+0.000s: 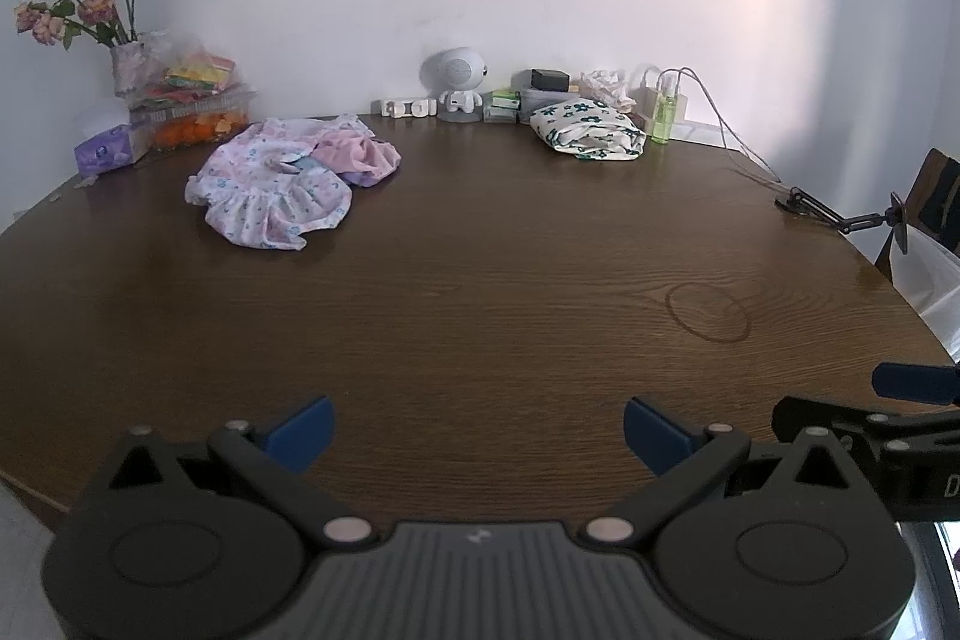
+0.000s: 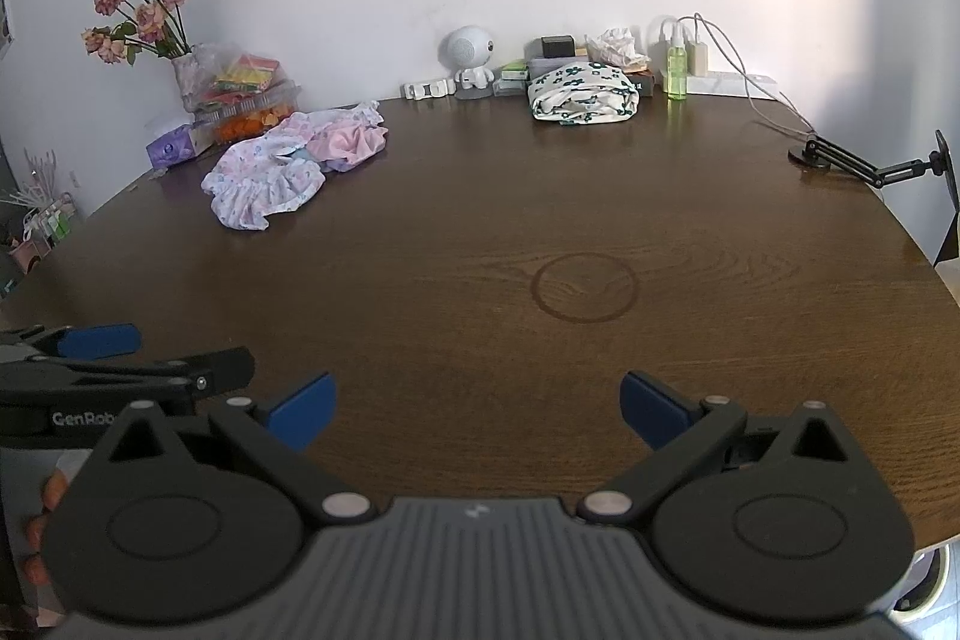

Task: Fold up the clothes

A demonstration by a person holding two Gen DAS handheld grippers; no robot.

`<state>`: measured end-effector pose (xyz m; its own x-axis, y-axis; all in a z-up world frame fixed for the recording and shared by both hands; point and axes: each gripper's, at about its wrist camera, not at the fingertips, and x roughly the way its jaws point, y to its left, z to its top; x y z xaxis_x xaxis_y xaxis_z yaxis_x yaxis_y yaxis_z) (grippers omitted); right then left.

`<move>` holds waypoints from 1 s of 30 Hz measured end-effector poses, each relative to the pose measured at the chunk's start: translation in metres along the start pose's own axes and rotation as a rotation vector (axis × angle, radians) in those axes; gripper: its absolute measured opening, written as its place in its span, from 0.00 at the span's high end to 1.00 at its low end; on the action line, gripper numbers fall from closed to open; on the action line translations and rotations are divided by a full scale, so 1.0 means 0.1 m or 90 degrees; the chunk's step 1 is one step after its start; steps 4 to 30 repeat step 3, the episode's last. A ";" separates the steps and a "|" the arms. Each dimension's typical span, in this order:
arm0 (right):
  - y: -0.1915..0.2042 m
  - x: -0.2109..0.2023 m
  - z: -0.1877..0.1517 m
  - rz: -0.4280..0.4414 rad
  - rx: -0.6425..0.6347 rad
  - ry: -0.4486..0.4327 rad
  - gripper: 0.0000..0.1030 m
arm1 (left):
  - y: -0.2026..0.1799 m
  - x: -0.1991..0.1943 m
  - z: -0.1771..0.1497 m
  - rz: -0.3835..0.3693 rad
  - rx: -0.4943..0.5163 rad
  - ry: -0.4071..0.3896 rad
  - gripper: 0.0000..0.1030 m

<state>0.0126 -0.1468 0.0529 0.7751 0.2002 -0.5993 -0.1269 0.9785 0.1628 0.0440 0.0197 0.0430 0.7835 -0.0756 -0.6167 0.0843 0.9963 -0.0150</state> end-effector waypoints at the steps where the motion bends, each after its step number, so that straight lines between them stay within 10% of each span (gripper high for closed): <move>1: 0.00 0.00 0.00 0.000 0.000 0.001 0.00 | 0.00 0.00 0.00 -0.001 0.000 0.001 0.00; 30: 0.00 0.00 0.00 0.001 0.000 0.001 0.00 | 0.00 0.01 0.00 -0.002 -0.001 0.002 0.00</move>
